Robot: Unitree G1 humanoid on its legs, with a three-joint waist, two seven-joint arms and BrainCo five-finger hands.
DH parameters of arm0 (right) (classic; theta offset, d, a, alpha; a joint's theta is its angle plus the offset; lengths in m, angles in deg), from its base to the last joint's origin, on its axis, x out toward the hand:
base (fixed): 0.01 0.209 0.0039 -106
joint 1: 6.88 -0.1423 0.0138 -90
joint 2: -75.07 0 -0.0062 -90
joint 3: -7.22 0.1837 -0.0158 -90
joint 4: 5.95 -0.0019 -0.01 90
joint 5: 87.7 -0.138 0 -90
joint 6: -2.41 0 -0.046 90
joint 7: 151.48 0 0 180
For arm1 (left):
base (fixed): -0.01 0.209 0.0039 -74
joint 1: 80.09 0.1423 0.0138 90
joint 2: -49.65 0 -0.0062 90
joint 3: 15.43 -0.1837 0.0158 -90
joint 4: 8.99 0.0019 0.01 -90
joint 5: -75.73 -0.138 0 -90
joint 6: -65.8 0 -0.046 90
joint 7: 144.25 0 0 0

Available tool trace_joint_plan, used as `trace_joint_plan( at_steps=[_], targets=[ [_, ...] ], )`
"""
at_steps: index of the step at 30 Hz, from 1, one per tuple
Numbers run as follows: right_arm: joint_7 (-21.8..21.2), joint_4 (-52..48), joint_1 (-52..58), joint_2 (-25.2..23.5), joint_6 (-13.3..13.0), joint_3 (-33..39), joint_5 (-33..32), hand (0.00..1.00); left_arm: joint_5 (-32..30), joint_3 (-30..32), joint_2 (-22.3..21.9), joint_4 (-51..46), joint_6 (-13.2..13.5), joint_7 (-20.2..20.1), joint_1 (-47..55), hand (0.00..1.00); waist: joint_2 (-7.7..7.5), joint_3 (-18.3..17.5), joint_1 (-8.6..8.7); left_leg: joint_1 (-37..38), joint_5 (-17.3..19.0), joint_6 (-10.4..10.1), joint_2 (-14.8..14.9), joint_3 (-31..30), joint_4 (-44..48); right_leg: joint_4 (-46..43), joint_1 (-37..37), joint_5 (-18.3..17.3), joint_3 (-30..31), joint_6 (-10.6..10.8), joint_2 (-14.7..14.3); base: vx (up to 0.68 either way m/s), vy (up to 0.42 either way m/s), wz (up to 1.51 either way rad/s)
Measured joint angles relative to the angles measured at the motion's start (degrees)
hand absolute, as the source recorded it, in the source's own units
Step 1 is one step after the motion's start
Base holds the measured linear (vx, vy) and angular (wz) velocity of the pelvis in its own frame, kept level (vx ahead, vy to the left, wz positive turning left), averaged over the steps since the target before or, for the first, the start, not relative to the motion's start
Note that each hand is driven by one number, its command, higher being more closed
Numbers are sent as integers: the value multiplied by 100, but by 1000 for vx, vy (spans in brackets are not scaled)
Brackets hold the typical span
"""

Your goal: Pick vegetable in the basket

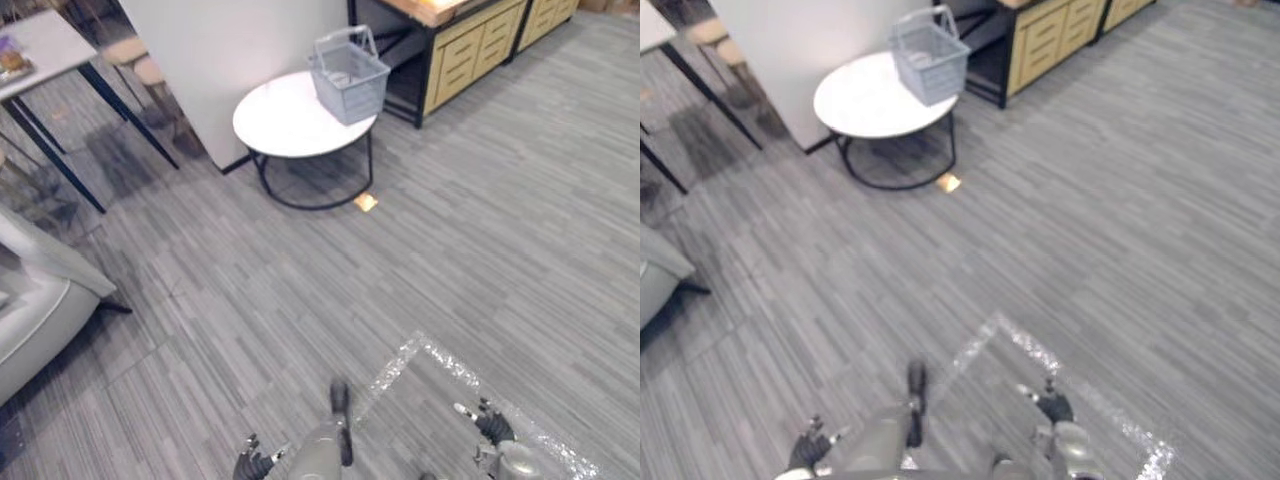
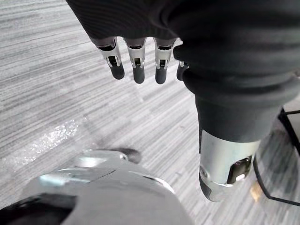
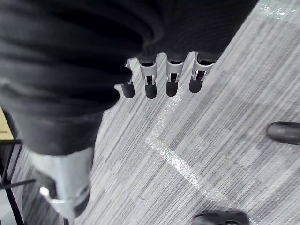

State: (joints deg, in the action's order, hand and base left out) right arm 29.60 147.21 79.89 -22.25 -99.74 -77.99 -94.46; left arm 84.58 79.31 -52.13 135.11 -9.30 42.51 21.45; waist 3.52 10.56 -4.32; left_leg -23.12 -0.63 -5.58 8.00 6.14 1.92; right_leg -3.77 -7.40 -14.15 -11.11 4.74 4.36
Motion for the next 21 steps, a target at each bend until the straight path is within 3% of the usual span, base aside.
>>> trace_joint_plan(
  at_steps=[1, 2, 3, 4, 5, 6, 8, 9, 10, 11, 12, 13, 16, 17, 18, 20, 21],
  targets=[
    [6, 23, -9, -39, -2, -78, 1, 0, 1, 8, 35, 32, -6, -1, 3, 0, -24, -23, -99, -8, -547, 29, -13, 104, 346, -2, -191, -187, 83, 137, 168, 441, 311, -27],
    [-1, 44, -16, -104, -4, -87, 2, 0, 9, 26, 45, 21, 0, -9, 19, 0, -175, -31, -134, -27, -634, 72, -132, 164, 539, -8, -242, -263, 124, 114, 327, 538, 321, -41],
    [-38, 63, -93, -212, -24, -132, 3, 0, 0, 26, 153, 8, 3, 38, -4, 0, -415, -109, -140, -134, -512, 248, -354, 272, 836, -176, -183, -246, 315, 58, 567, 527, 251, -28],
    [-42, 43, -150, -237, -81, -147, 6, 0, -17, 15, 245, -2, 0, 66, -91, 0, -517, -150, -78, -201, -315, 500, -514, 377, 986, -555, 56, -72, 449, 107, 743, 532, 242, -19],
    [-42, 32, -173, -230, -107, -144, 7, 0, -19, 14, 257, -17, 0, 78, -140, 0, -535, -148, -75, -188, -253, 585, -569, 436, 1067, -747, 159, 34, 546, 176, 817, 536, 260, -1],
    [-39, 34, -152, -217, -103, -105, 7, 0, -29, 17, 270, -42, 2, 94, -227, 0, -538, -149, -53, -81, -110, 788, -670, 496, 1169, -1180, 296, 302, 730, 264, 911, 523, 262, -5],
    [-42, 39, -29, -226, -101, -74, 12, 0, -54, 12, 270, -198, -3, 132, -216, 0, -545, -145, -49, 314, 234, 840, -739, 565, 1140, -2384, 701, 943, 903, 450, 1034, 510, 246, -14],
    [-39, 26, 95, -248, -100, -84, 13, 0, -71, -16, 275, -318, -9, 150, -170, 0, -553, -150, -35, 679, 421, 874, -778, 591, 1003, -3379, 1084, 1687, 985, 478, 1110, 465, 214, -11],
    [-40, 17, 224, -294, -99, -108, 13, 0, -82, -120, 297, -514, -12, 156, -92, 0, -587, -163, 36, 1019, 584, 926, -834, 581, 915, -4456, 1503, 2023, 989, 537, 1169, 459, 197, -4],
    [-43, 10, 281, -303, -98, -138, 13, 0, -92, -169, 314, -603, -13, 156, -59, 0, -611, -173, 80, 1190, 649, 951, -852, 574, 880, -4963, 1718, 1966, 950, 459, 1187, 466, 158, 3],
    [-44, -4, 354, -301, -98, -170, 13, 0, -96, -229, 341, -703, -12, 156, -23, 0, -602, -160, 129, 1465, 721, 957, -879, 560, 785, -5517, 1975, 1813, 851, 235, 1161, 565, 126, -2],
    [-41, -33, 427, -291, -91, -168, 13, 0, -107, -235, 329, -823, -15, 153, 12, 0, -571, -135, 218, 1961, 784, 1003, -890, 548, 550, -5957, 2338, 1397, 583, 33, 1060, 554, 94, 0],
    [-48, -230, 494, -292, -99, -70, 11, 0, -113, -241, 326, -968, -23, 154, -31, 0, -523, -100, 400, 2502, 821, 1046, -879, 399, 282, -5379, 2712, 632, -120, -112, 940, 388, -19, 16],
    [-43, -256, 502, -289, -97, -4, 9, 0, -113, -232, 287, -1102, -31, 153, -41, 0, -520, -91, 439, 2750, 843, 1052, -858, 378, 196, -4417, 2804, 550, -558, -209, 928, 459, -117, 31],
    [-42, -273, 510, -292, -98, 23, 10, 0, -112, -228, 275, -1128, -31, 153, -48, 0, -514, -88, 438, 2803, 867, 1056, -846, 363, 197, -4071, 2818, 551, -673, -209, 924, 377, -122, 40],
    [-34, -413, 566, -333, -93, 209, 9, 0, -114, -237, 218, -1163, -34, 152, -94, 0, -451, -59, 444, 3051, 1174, 790, -690, 255, 202, -1963, 2824, 781, -929, -56, 890, 390, -177, 46],
    [-27, -422, 569, -351, -89, 241, 8, 0, -117, -242, 213, -1161, -42, 153, -108, 0, -457, -60, 431, 3101, 1249, 707, -648, 250, 204, -1505, 2832, 917, -917, -40, 906, 480, -272, 41]
  ],
)
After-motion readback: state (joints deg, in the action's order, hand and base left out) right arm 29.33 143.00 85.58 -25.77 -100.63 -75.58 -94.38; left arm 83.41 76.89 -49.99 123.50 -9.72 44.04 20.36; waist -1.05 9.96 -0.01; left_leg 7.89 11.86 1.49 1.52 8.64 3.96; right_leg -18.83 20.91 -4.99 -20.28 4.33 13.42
